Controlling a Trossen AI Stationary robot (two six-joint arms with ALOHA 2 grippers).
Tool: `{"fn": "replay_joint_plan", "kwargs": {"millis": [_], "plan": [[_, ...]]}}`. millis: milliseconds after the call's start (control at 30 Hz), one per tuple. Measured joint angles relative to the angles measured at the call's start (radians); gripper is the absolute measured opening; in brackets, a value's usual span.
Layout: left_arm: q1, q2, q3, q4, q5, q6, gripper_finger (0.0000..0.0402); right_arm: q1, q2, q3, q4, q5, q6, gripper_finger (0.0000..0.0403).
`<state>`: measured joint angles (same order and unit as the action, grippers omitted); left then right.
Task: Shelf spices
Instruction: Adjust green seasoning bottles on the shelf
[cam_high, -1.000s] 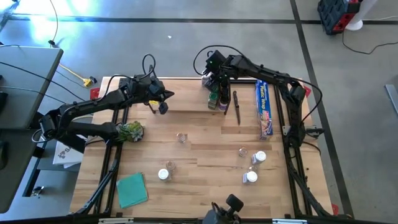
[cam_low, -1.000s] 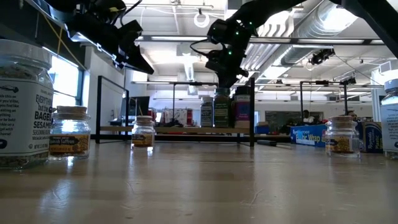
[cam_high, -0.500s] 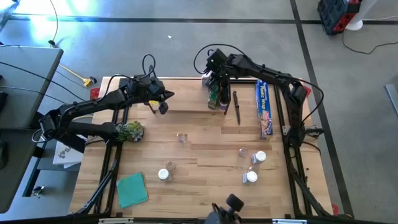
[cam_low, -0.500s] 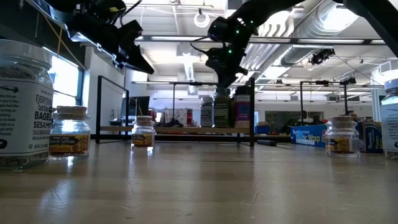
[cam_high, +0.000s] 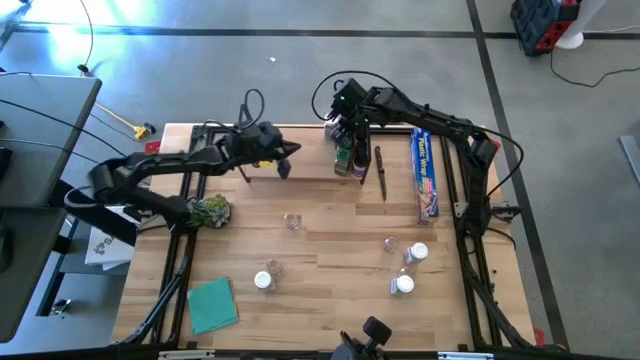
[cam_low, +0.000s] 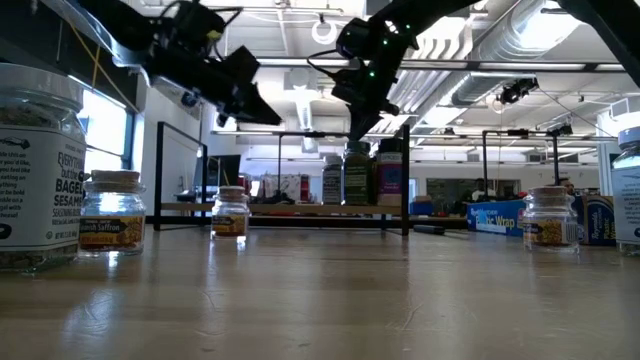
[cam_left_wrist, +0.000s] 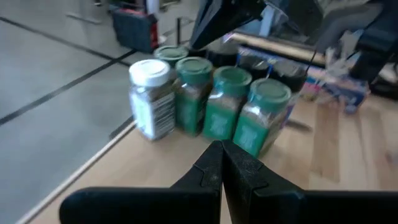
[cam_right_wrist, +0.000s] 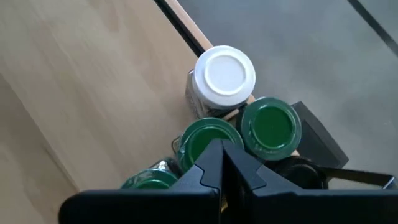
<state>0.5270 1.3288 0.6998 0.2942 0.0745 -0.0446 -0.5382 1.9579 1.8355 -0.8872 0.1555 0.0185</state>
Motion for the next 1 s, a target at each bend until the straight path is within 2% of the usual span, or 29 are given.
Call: {"fn": "replay_joint_plan", "kwargs": {"millis": [167,400,600,1000], "plan": [[0.003,0.194,0.026,0.187,0.060,-0.059,0.0000,0.004,0.000,0.000,-0.034,-0.011,0.001,0.0000],[0.003,0.395,0.149,0.227,0.069,-0.081,0.0000,0.008,0.000,0.000,-0.041,-0.018,0.000,0.0000],[0.004,0.496,0.242,0.228,0.046,-0.082,0.0000,0.008,0.000,0.001,-0.050,-0.044,-0.003,0.0000],[0.030,0.613,0.338,0.238,0.023,-0.055,0.0000,0.011,0.001,0.001,-0.068,-0.059,-0.019,0.0000]]}}
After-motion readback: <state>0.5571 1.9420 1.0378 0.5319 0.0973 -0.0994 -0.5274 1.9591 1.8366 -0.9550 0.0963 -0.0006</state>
